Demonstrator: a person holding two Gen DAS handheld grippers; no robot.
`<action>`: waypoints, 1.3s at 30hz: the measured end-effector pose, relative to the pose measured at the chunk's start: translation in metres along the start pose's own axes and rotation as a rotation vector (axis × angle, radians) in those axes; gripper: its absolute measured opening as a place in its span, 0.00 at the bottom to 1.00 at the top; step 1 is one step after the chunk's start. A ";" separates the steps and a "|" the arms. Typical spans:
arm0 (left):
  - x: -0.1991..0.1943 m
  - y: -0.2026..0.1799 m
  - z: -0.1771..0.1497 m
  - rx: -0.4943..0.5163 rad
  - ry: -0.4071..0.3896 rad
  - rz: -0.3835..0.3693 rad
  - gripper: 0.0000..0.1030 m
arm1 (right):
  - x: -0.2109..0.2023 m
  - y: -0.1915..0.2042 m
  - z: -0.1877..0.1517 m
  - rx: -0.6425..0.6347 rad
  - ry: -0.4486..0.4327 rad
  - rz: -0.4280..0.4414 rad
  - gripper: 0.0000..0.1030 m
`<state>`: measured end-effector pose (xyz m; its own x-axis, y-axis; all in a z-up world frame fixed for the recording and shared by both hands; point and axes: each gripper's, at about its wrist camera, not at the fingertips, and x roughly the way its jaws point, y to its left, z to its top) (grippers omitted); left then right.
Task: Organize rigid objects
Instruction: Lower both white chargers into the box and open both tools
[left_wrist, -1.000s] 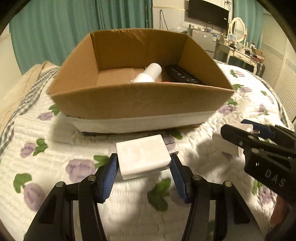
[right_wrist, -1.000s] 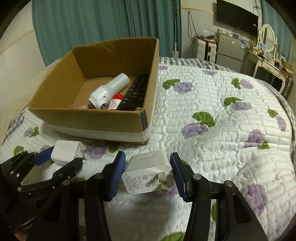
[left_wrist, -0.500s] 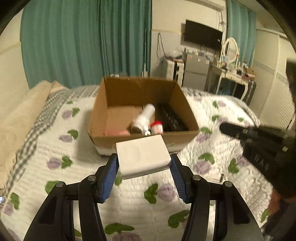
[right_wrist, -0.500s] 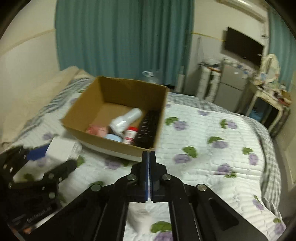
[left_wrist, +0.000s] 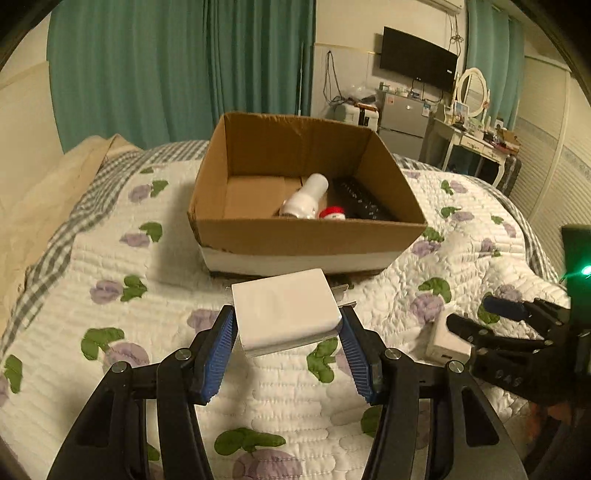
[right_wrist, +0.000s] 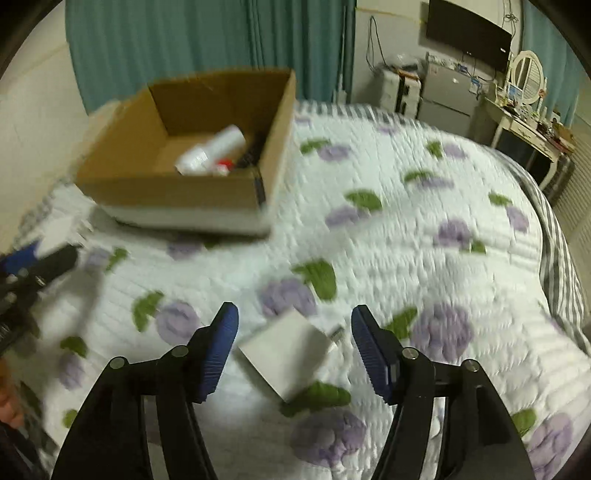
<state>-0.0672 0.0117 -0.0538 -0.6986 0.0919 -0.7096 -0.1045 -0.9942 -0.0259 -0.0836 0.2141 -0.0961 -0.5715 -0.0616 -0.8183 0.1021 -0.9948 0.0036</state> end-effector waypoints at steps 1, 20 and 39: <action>0.001 0.001 -0.002 -0.001 0.002 -0.004 0.55 | 0.007 0.002 -0.001 -0.008 0.024 0.004 0.68; -0.002 0.011 -0.005 -0.019 -0.002 -0.014 0.55 | 0.017 0.015 -0.007 -0.058 0.018 -0.071 0.73; 0.016 0.005 0.107 0.029 -0.118 0.026 0.55 | -0.056 0.021 0.140 -0.087 -0.320 0.068 0.73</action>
<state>-0.1545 0.0141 0.0102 -0.7794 0.0736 -0.6221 -0.1042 -0.9945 0.0129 -0.1634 0.1849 0.0305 -0.7864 -0.1635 -0.5957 0.2096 -0.9778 -0.0083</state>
